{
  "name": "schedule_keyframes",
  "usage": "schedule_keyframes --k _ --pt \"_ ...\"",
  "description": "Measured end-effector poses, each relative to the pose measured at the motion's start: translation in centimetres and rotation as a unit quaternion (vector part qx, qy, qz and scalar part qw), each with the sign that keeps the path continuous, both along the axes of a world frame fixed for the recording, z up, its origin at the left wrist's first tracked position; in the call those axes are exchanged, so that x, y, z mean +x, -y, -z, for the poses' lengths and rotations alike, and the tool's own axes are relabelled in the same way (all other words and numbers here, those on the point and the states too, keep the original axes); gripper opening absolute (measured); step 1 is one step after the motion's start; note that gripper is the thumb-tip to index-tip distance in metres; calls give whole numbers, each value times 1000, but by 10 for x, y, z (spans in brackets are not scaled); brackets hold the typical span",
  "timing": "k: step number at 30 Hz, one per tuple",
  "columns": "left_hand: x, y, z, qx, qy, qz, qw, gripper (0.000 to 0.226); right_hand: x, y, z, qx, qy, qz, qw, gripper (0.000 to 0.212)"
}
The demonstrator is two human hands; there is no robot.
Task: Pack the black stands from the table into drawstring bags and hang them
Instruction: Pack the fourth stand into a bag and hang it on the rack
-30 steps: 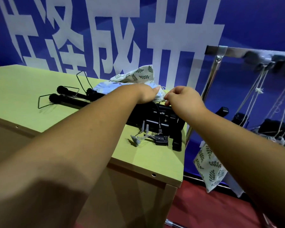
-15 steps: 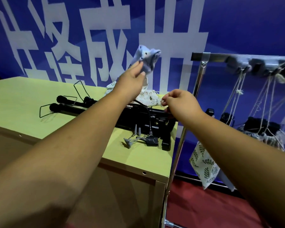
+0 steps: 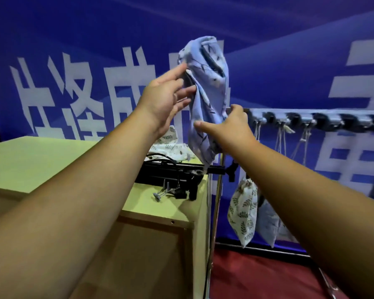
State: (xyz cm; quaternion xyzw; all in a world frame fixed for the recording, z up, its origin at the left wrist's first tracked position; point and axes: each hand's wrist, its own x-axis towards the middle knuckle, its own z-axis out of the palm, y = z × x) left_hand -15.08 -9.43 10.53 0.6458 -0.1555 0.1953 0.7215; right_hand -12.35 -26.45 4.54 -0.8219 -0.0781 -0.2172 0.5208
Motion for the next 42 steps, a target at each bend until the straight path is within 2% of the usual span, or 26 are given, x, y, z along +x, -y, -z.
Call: schedule_keyframes --k 2,3,6,8,11,13,14,16,18,20,22,24,25,27,29,30,33,36,37,39,41,42 --pt "-19 13 -5 -39 -8 40 998 44 -17 11 -8 11 -2 -5 1000 120" --pt "-27 17 -7 -44 -14 53 998 43 -24 15 -11 14 -1 -22 1000 109" --pt "-48 33 -4 -13 -7 70 997 45 -46 29 -13 -12 -19 -52 998 44" --pt "-57 41 4 52 -1 44 998 54 -61 36 -11 15 -34 -71 997 22" --pt "-80 49 21 205 -96 43 973 84 -78 46 -7 79 -47 -68 993 25" --pt "-95 49 34 259 -171 93 946 107 -84 54 -2 139 -80 -49 986 37" --pt "-101 49 40 261 -183 116 940 112 -85 58 0 162 -100 -39 981 44" --pt "-116 50 51 233 -174 157 944 105 -86 66 7 191 -146 -30 970 39" --pt "-127 53 65 254 -140 162 943 91 -90 74 15 193 -205 -22 959 20" --pt "-134 56 80 305 -110 114 939 66 -92 80 26 177 -260 -35 949 12" --pt "-136 64 96 311 -110 51 943 37 -96 85 42 168 -316 -54 932 16" --pt "-134 71 111 317 -116 -6 941 20 -103 89 59 169 -370 -66 911 17" --pt "-131 74 119 325 -114 -38 938 18 -106 91 66 154 -398 -76 901 15" --pt "-127 76 130 346 -119 -88 927 17 -111 96 80 57 -444 -92 889 14" --pt "-124 76 140 358 -154 -103 915 17 -116 98 92 -36 -473 -99 875 22" --pt "-122 76 143 361 -175 -102 910 17 -117 98 96 -52 -479 -105 870 23" --pt "-119 71 151 403 -212 -123 882 26 -127 92 97 -30 -476 -141 868 23" --pt "-121 66 153 434 -232 -151 857 25 -133 82 94 -12 -447 -200 872 7" --pt "-121 63 153 431 -241 -156 855 27 -134 79 95 -30 -439 -213 872 13" --pt "-120 57 155 425 -259 -160 852 24 -137 69 102 -132 -430 -221 865 20" --pt "-119 50 157 430 -269 -160 847 17 -138 56 112 -246 -403 -196 860 18" --pt "-119 47 158 438 -267 -160 843 18 -138 50 118 -272 -384 -176 864 16"
